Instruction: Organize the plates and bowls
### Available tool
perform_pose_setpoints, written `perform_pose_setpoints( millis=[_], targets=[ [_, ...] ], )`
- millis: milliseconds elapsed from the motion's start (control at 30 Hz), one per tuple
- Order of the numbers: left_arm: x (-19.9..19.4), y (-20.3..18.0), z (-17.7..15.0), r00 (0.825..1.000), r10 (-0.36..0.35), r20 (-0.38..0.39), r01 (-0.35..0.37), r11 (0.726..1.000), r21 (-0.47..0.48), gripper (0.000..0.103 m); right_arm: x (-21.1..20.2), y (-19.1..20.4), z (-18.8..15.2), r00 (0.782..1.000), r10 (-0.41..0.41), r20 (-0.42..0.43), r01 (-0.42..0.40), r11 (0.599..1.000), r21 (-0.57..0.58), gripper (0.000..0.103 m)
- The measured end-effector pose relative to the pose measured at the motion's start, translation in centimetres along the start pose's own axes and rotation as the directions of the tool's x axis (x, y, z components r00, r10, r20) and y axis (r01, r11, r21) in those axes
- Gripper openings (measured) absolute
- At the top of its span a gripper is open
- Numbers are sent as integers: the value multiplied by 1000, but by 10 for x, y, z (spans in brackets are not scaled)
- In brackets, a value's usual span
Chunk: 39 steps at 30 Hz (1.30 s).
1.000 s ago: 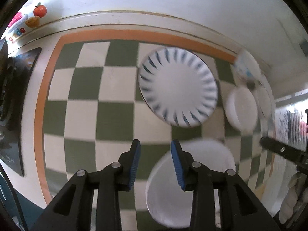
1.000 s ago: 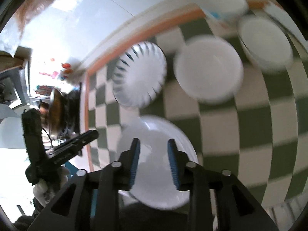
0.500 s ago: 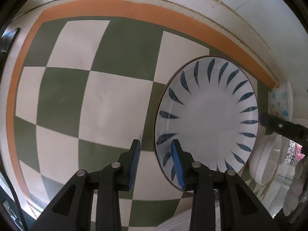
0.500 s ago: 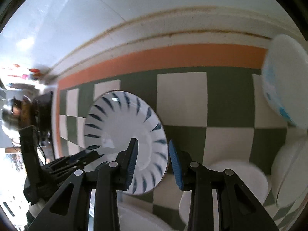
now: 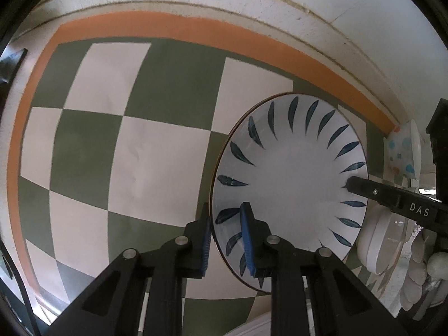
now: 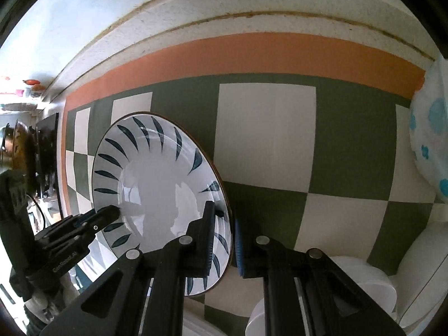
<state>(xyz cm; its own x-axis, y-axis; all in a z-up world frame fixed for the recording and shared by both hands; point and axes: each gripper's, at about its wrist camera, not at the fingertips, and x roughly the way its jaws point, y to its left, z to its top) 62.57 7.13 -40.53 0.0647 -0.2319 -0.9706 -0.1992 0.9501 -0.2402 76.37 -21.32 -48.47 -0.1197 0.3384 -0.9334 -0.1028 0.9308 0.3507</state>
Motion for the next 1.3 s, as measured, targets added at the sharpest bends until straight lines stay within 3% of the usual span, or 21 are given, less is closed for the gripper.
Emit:
perform_pose_setpoints(
  millis=[500, 900, 1300],
  targets=[
    [-66, -26, -21, 995, -5, 100, -4, 996, 88, 17, -66, 5, -43, 990, 53, 134, -53, 999, -5, 12],
    [-118, -40, -86, 992, -49, 119, 27, 983, 180, 17, -125, 16, -145, 963, 90, 253, -103, 994, 38, 11],
    [-97, -34, -149, 998, -51, 37, 40, 965, 259, 17, -98, 13, -246, 960, 91, 264, -131, 982, 137, 11]
  ],
)
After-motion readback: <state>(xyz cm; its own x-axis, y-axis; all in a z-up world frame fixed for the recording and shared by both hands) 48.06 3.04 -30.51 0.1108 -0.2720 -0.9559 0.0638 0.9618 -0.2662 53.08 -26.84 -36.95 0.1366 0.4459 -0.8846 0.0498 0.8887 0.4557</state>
